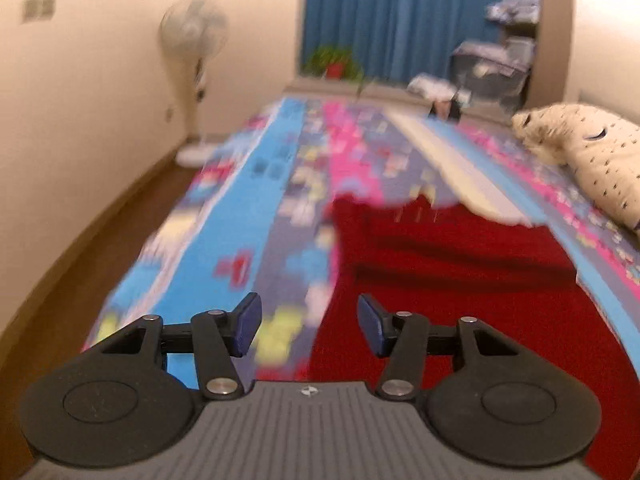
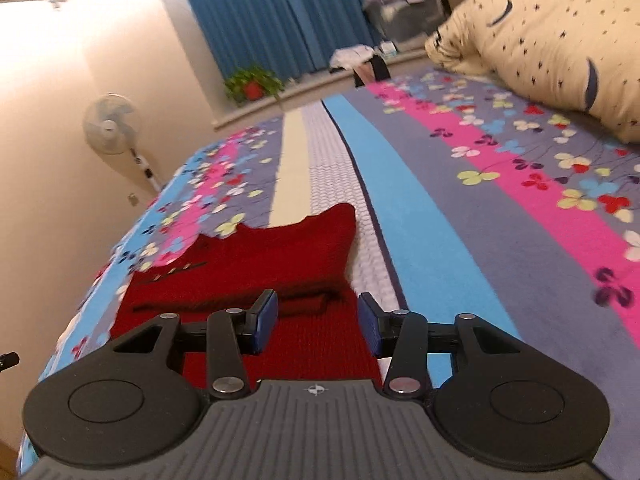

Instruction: Fold small clothes

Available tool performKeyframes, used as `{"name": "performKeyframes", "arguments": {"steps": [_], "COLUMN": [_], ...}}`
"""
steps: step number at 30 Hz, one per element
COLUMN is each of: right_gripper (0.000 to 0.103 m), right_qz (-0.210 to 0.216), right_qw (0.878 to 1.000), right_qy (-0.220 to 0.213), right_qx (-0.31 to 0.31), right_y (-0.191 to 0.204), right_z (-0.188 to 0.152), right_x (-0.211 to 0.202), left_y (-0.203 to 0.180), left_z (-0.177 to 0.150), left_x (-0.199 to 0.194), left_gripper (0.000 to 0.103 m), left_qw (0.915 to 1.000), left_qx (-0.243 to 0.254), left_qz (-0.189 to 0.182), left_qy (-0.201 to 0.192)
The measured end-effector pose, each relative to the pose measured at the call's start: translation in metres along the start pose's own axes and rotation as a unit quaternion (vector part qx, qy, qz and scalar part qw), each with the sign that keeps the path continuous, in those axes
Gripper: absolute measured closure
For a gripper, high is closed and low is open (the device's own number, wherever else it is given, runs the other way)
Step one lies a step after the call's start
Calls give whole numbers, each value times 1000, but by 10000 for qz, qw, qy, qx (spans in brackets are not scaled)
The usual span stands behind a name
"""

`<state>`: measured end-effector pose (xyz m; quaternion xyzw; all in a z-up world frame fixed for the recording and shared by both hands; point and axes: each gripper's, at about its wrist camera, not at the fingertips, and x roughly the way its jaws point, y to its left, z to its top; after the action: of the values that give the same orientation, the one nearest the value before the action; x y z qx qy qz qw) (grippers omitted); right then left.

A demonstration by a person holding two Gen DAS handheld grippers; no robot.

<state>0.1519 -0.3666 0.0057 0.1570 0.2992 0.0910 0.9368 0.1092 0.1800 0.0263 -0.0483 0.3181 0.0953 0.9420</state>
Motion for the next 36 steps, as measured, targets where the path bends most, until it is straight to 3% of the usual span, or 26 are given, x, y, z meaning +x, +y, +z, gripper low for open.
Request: {"name": "performKeyframes", "arguments": {"steps": [1, 2, 3, 5, 7, 10, 17, 19, 22, 25, 27, 28, 31, 36], "right_gripper": [65, 68, 69, 74, 75, 75, 70, 67, 62, 61, 61, 62, 90, 93], "right_qz": [-39, -101, -120, -47, -135, -311, -1008, -966, -963, -976, -939, -919, -759, -507], "right_qw": [10000, 9998, 9996, 9986, 9960, 9883, 9632, 9626, 9619, 9608, 9610, 9611, 9633, 9758], "right_qy": [43, 165, 265, 530, 881, 1494, 2492, 2529, 2557, 2594, 2600, 2604, 2575, 2112], "right_qx": [-55, -77, -53, 62, 71, 62, 71, 81, -42, -112, -77, -61, 35, 252], "right_y": [0, -1, -1, -5, -9, -14, -29, -26, -17, -12, -17, -20, -22, -23], "right_z": [-9, -20, -27, -42, -56, -75, -117, -118, -118, -121, -119, -117, -115, -97], "right_x": [-11, -20, -24, -32, -32, -23, -7, -5, -1, 2, 3, 6, 5, -11], "left_y": [3, 5, 5, 5, 6, 14, 29, 30, 34, 38, 33, 28, 17, 3], "left_z": [-10, -18, -23, -29, -36, -50, -74, -79, -84, -89, -91, -92, -90, -89], "left_x": [-4, -9, -12, -16, -19, -7, 16, 22, 31, 37, 38, 37, 29, 10], "left_gripper": [62, 65, 67, 83, 83, 83, 78, 78, 67, 66, 66, 67, 88, 90], "left_qw": [9995, 9990, 9987, 9983, 9968, 9885, 9728, 9684, 9637, 9558, 9539, 9553, 9616, 9710], "left_qx": [-55, -114, -100, 58, 118, -185, -551, -560, -636, -828, -689, -546, -199, 220], "left_qz": [66, 54, -4, -74, -210, -492, -396, -328, -217, -369, -450, -466, -484, -432], "left_qy": [288, 430, 505, 580, 759, 1418, 2216, 2409, 2585, 2798, 2885, 2866, 2695, 2341]}}
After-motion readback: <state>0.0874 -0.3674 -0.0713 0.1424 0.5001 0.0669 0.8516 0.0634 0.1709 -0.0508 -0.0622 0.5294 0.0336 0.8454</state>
